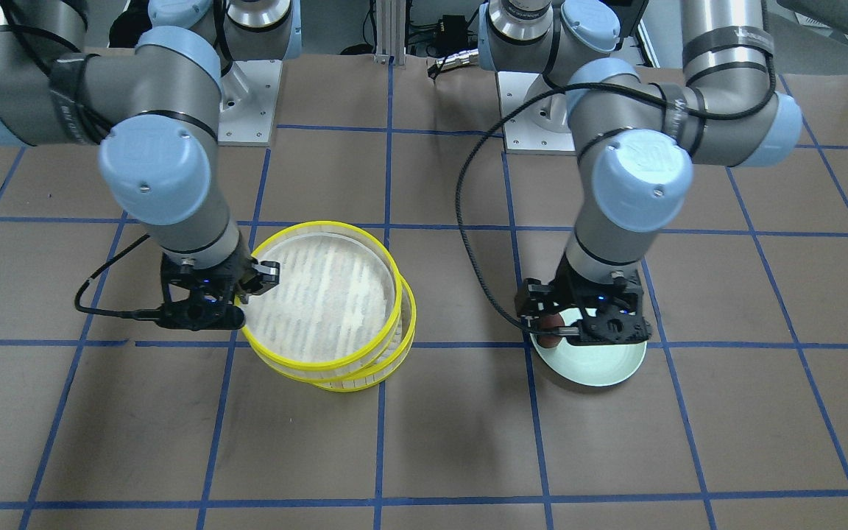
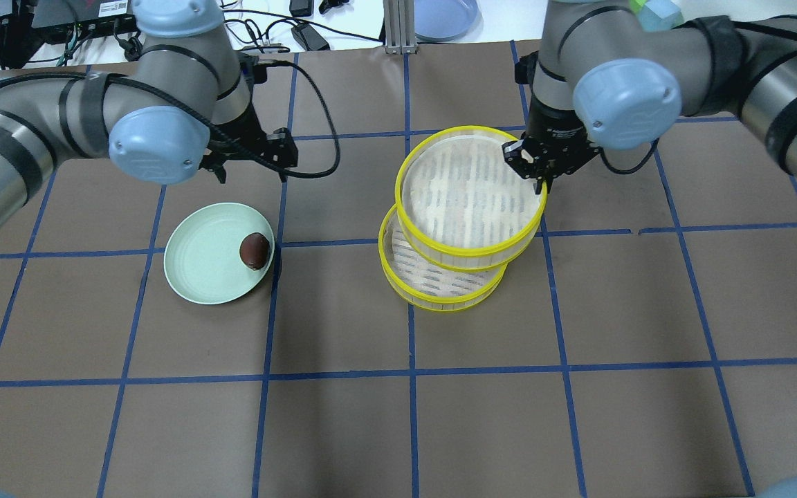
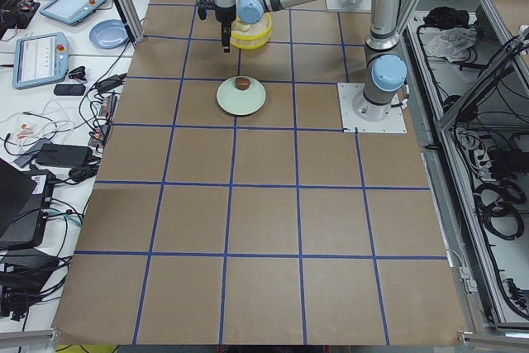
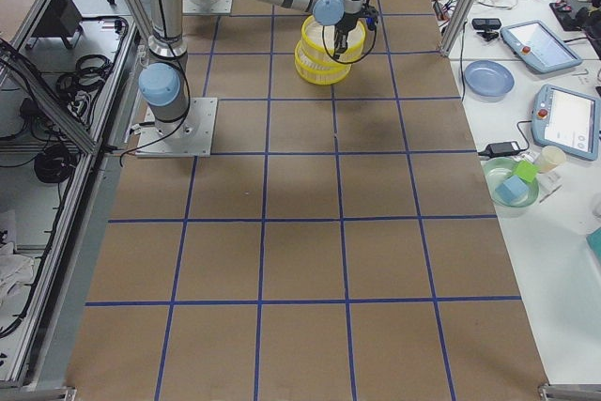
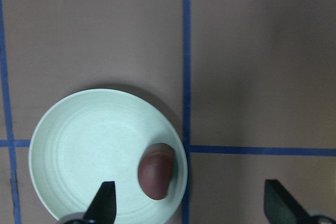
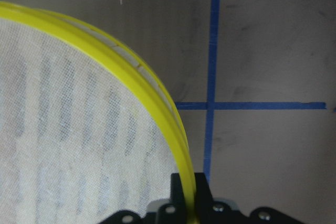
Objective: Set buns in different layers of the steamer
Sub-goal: 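Grasp the brown bun on the plate with the left gripper, then lift the brown bun and carry it over the steamer with left gripper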
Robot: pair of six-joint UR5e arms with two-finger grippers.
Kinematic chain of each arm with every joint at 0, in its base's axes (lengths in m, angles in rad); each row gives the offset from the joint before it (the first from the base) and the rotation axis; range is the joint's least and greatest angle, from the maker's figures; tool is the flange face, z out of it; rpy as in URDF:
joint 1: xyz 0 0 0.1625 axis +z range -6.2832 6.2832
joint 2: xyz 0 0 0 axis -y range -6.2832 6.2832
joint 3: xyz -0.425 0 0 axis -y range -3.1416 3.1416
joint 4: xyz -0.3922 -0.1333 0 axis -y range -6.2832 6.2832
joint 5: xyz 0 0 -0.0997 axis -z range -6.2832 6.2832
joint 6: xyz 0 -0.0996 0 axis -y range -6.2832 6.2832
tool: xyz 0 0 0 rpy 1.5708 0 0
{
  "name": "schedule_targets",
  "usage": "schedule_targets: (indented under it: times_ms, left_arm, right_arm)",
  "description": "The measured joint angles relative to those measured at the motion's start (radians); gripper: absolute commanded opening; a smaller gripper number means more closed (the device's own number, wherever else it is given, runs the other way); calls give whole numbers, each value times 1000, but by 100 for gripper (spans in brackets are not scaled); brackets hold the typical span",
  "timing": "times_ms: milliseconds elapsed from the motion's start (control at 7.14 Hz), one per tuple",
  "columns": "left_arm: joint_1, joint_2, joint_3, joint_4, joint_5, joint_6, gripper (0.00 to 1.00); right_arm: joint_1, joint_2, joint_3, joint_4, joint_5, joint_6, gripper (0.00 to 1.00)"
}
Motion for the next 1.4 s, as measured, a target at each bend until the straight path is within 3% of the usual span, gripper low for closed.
schedule_targets:
  times_ms: [280, 560, 700, 840, 980, 1120, 1400]
  left_arm:
    - [88, -44, -79, 17, -17, 66, 100]
    - [102, -85, -109, 42, -42, 71, 100]
    - [102, -105, -112, 53, -60, 70, 93]
    - [103, -122, -113, 66, -87, 69, 58]
    - [103, -134, -114, 80, -106, 68, 31]
    - [102, -139, -114, 86, -116, 70, 10]
    - [102, -144, -114, 90, -123, 77, 0]
  right_arm:
    - [51, 36, 7, -26, -1, 41, 0]
    - [58, 50, 12, -28, -8, 39, 0]
    - [59, 57, 13, -29, -14, 37, 0]
    - [59, 63, 14, -29, -20, 33, 0]
    - [58, 66, 16, -29, -28, 27, 0]
    - [58, 66, 25, -29, -39, 22, 0]
    - [55, 65, 43, -30, -52, 12, 0]
